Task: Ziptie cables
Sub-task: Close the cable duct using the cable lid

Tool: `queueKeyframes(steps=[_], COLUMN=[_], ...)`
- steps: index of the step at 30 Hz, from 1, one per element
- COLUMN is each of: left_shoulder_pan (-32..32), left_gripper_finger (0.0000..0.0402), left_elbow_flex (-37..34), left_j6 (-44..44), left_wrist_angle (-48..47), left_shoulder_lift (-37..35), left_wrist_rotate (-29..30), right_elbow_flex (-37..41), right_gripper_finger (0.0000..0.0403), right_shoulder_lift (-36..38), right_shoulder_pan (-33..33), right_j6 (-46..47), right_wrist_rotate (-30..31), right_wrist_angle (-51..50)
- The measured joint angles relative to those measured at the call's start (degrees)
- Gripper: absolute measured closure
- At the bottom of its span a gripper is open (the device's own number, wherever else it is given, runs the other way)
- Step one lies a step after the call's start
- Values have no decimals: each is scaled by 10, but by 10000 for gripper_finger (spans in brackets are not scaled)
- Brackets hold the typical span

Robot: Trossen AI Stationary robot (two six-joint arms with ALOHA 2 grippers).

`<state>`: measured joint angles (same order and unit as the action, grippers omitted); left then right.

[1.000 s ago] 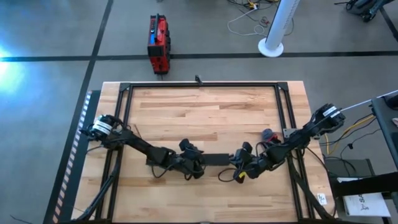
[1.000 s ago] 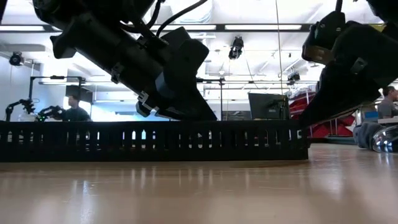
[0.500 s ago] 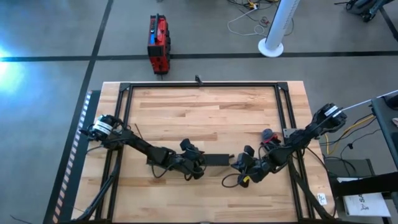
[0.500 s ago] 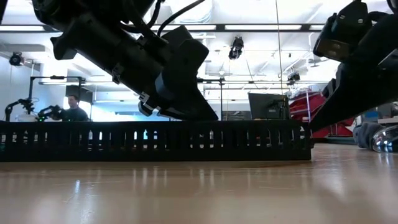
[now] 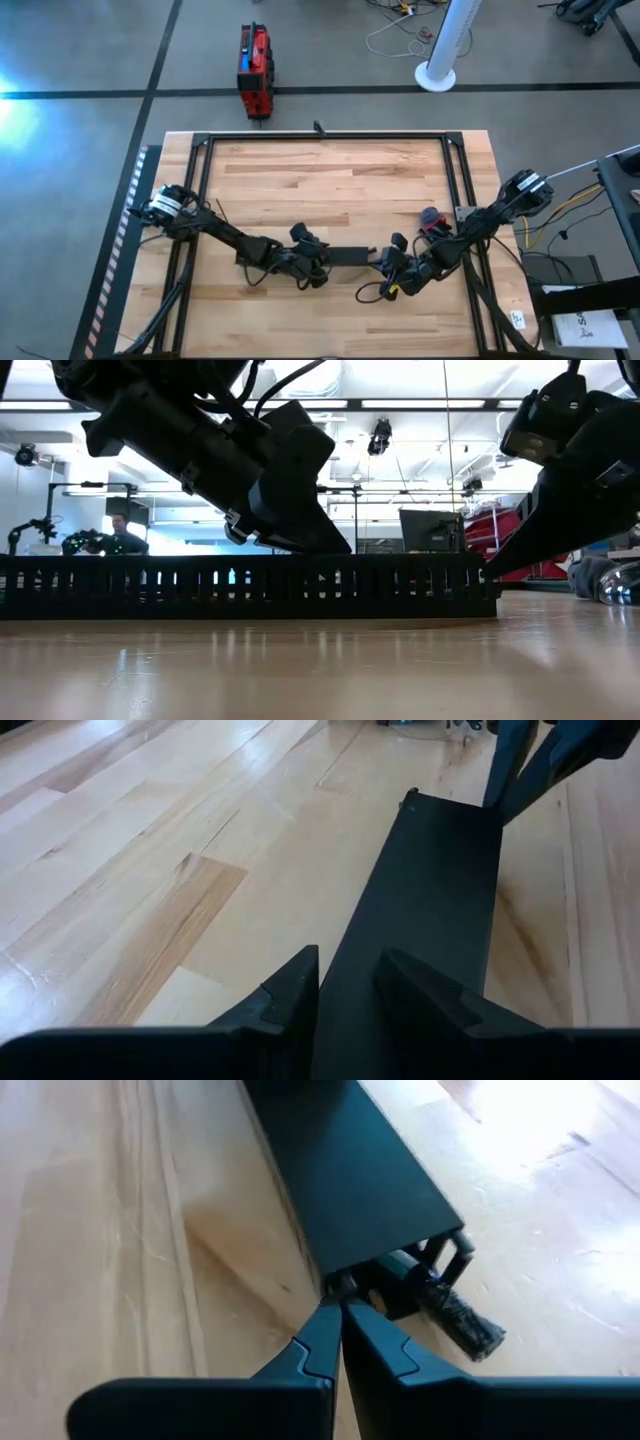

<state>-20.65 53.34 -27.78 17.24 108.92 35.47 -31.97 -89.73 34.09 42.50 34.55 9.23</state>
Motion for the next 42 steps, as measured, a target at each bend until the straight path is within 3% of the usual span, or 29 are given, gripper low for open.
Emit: queueKeyframes(steps=[19, 30, 36, 42], left_shoulder_pan=[0, 0, 9, 20], left_gripper_finger=[304, 299, 258, 193], left_elbow_flex=[1, 31, 64, 78], left_j6=[4, 124, 138, 110], left_wrist_angle=[5, -7, -8, -8], left_shoulder_lift=[0, -28, -30, -24], left_wrist_rotate=[-9, -25, -87, -139], right_elbow_flex=[0, 0, 0, 1], right_gripper_finger=[403, 403, 393, 318], right_shoulder_lift=[4, 35, 50, 65], right_shoulder_pan=[12, 48, 84, 114], right_j6=[-16, -52, -96, -98], right_wrist_rotate=[-30, -35, -12, 49], right_wrist_angle=[0, -35, -43, -46])
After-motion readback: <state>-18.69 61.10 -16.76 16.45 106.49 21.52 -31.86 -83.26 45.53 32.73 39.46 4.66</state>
